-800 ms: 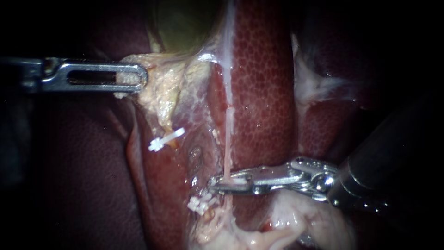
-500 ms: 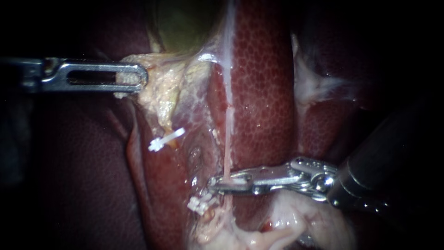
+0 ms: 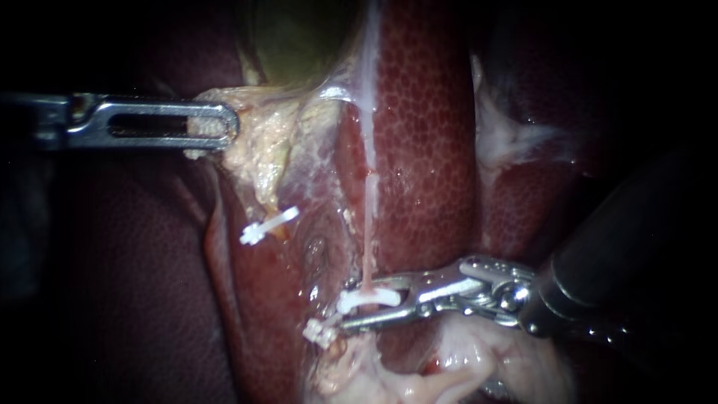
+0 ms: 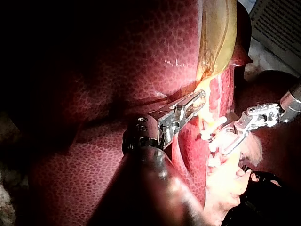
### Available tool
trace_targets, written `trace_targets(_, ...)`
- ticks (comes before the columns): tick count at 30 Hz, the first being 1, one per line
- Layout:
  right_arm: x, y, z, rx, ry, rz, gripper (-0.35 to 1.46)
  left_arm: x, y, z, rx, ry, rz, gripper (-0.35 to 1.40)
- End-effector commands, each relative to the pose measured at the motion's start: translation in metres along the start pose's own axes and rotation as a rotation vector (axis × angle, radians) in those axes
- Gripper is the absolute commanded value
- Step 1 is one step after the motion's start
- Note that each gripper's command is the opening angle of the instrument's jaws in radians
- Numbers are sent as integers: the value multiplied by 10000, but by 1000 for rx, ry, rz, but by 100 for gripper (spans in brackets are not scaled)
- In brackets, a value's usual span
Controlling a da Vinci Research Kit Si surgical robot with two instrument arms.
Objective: Going back first clip right tube
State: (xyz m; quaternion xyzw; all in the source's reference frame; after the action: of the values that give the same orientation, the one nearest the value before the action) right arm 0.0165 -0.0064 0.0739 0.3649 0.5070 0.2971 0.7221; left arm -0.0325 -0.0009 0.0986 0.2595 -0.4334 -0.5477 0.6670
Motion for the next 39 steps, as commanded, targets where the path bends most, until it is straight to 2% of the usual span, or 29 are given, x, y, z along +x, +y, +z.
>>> trace_targets(1,4,0,-4,-15,9,-27,60,0,0,0,0,0,0,-35)
trace_targets(10,23,1,-46,-27,22,-120,60,0,0,0,0,0,0,-35)
trace_targets(15,40,-5,-76,-17,24,-181,60,1,0,0,0,-1,0,-35)
trace_targets(19,59,-18,-97,-5,25,-238,60,1,0,1,0,-1,1,-35)
trace_targets(23,85,-39,-119,4,28,-280,60,2,0,2,-1,-1,1,-35)
trace_targets(30,123,-68,-154,4,47,-335,60,4,1,6,-5,-5,2,-35)
trace_targets(34,130,-77,-160,6,49,-360,60,8,2,14,-2,-4,4,-35)
trace_targets(39,128,-78,-158,6,49,-385,60,21,9,36,9,0,13,-35)
